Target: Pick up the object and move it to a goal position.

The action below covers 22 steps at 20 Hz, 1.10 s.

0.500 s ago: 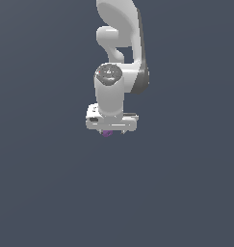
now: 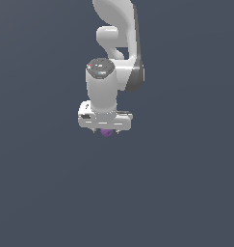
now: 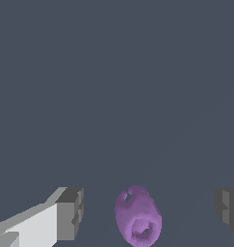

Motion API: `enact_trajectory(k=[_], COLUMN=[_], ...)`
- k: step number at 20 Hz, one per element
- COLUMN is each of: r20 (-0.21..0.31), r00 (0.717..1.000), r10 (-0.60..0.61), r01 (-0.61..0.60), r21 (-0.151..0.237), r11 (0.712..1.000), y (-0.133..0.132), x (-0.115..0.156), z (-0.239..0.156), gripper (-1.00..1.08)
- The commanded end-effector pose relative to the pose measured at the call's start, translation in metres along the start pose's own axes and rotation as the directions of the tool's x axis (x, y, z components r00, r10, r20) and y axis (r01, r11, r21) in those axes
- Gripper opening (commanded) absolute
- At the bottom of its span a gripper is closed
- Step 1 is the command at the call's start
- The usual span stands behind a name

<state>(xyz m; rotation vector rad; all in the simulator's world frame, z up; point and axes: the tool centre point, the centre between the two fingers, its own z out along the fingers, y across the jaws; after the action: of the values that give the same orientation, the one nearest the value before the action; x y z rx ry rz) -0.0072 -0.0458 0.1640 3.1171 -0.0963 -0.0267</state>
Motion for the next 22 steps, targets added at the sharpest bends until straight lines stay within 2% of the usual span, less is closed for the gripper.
enact_trajectory(k=[1,12,22], r20=[-0.006,-0.005,-0.009], r00=[1.000,0.999,0.981], r10=[0.004,-0.038,-0.193], r01=[-0.004,0.038,0.193], r21=[-0.004,-0.001,0.005], r11=[1.000,0.999,0.981], y=[0.006,0.006,0.010], x=[0.002,-0.005,-0.031], z=[-0.004,0.004,0.028], gripper=[1.00,1.00,1.00])
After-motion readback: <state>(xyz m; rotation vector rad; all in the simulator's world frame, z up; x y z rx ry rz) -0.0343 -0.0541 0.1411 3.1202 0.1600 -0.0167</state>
